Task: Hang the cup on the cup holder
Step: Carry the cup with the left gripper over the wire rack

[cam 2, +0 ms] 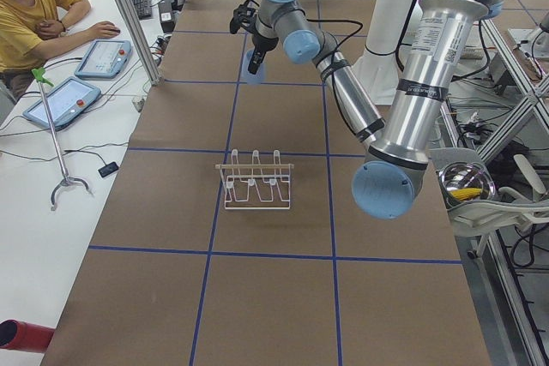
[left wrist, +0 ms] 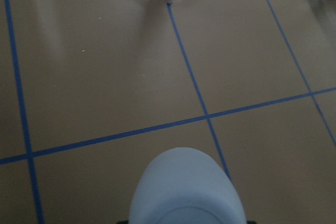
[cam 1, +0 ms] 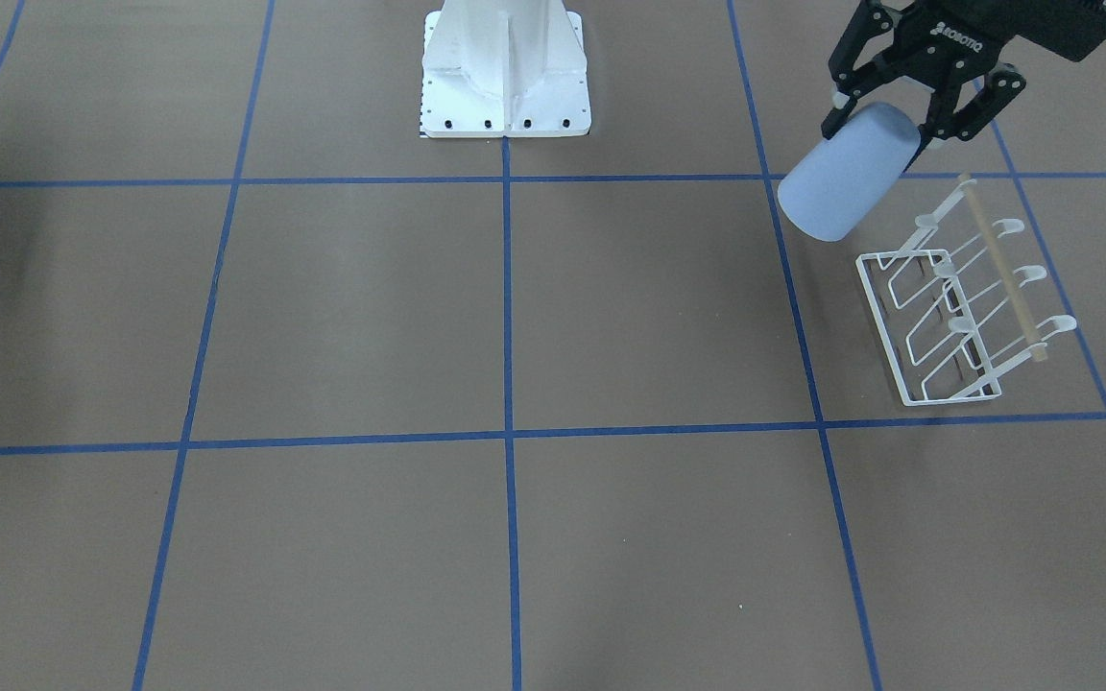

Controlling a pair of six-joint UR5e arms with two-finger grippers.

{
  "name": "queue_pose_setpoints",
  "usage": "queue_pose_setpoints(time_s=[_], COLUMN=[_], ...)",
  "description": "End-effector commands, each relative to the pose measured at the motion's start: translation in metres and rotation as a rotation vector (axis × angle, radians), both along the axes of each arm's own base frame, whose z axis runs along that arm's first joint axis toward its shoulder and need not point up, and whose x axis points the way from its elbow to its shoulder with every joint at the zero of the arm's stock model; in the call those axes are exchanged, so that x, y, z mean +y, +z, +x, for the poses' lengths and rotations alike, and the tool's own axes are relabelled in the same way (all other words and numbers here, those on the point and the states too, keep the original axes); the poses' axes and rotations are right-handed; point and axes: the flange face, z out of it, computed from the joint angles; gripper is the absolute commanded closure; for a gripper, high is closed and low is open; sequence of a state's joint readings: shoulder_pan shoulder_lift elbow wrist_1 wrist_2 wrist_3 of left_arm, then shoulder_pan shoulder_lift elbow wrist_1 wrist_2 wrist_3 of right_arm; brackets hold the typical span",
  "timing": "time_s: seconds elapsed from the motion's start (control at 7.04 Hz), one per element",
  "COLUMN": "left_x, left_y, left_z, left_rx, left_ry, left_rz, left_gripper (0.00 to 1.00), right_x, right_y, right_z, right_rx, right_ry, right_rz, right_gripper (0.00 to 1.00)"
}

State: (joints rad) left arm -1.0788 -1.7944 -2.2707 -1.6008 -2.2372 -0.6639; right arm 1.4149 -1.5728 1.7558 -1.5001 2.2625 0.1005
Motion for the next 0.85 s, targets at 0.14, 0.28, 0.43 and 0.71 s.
queue_pose_setpoints(time_s=[0.14, 0.28, 0.43, 0.71], left_x=[-0.010, -0.019, -0.033, -0.046], left_y=[0.070, 0.086, 0.108, 0.120], left_z=[-0.039, -0.036, -0.030, -0.025], left_rx=[-0.126, -0.145, -0.164, -0.175], left_ry=[0.008, 0.004, 0.008, 0.008], left_rz=[-0.008, -0.041, -0.079, -0.104], left_gripper=[1.00, 1.00, 1.00, 1.00], right_x=[0.012, 0.014, 0.016, 0.021], right_y=[0.020, 0.026, 0.030, 0.033], right_z=[0.014, 0.015, 0.016, 0.017], right_rx=[0.034, 0.046, 0.048, 0.046], right_ry=[0.008, 0.010, 0.011, 0.013], right_rz=[-0.065, -0.076, -0.082, -0.087], right_gripper=[0.00, 0.00, 0.00, 0.00])
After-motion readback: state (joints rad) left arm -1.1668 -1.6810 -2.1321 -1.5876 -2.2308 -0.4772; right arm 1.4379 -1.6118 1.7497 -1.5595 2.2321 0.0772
